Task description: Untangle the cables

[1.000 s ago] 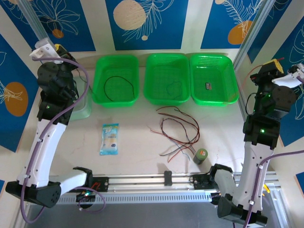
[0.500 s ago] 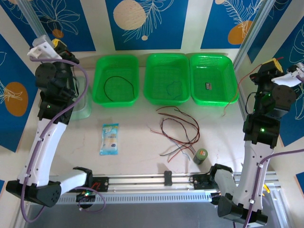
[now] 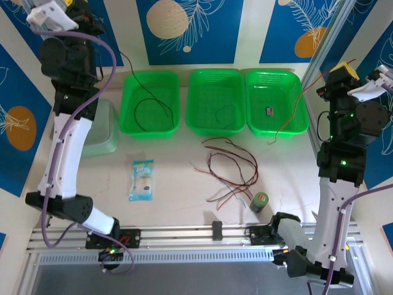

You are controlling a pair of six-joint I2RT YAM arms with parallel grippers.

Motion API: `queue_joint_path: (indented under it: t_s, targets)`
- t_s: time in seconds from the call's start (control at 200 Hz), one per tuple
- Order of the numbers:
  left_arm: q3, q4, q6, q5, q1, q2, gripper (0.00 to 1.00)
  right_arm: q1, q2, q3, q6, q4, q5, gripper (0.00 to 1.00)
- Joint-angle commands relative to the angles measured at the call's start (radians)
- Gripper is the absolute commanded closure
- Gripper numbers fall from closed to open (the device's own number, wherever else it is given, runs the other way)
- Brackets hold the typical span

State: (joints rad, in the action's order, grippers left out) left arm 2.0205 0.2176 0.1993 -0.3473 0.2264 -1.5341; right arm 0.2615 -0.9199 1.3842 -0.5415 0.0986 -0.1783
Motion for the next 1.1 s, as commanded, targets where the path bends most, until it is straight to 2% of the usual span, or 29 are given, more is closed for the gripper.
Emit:
queue_joint_path:
  t_s: [0.0, 0.115, 0.23, 0.665, 0.995, 1.095]
  targets:
    - [0.115, 0.024, -0.017, 0.032, -0.009, -0.071, 1.00, -0.007, -0.011, 0.034, 0.033, 0.002, 0.014, 1.00]
    - [0.247, -0.030, -0.028, 0.035, -0.009, -0.179, 1.00, -0.007, -0.018, 0.043, 0.033, 0.012, 0.021, 1.00]
    - [0.273, -0.032, -0.029, 0.056, -0.010, -0.244, 1.00, -0.007, -0.019, 0.047, 0.029, 0.019, 0.035, 1.00]
    - [0.483, -0.085, -0.029, 0.051, -0.032, -0.365, 1.00, -0.015, -0.024, 0.065, 0.059, 0.032, 0.039, 1.00]
    - [0.331, -0.126, -0.037, 0.048, -0.032, -0.338, 1.00, -0.014, -0.018, 0.071, 0.066, 0.038, 0.042, 1.00]
    - [0.173, -0.084, -0.014, 0.060, -0.031, -0.304, 1.00, -0.014, -0.013, 0.070, 0.072, 0.037, 0.037, 1.00]
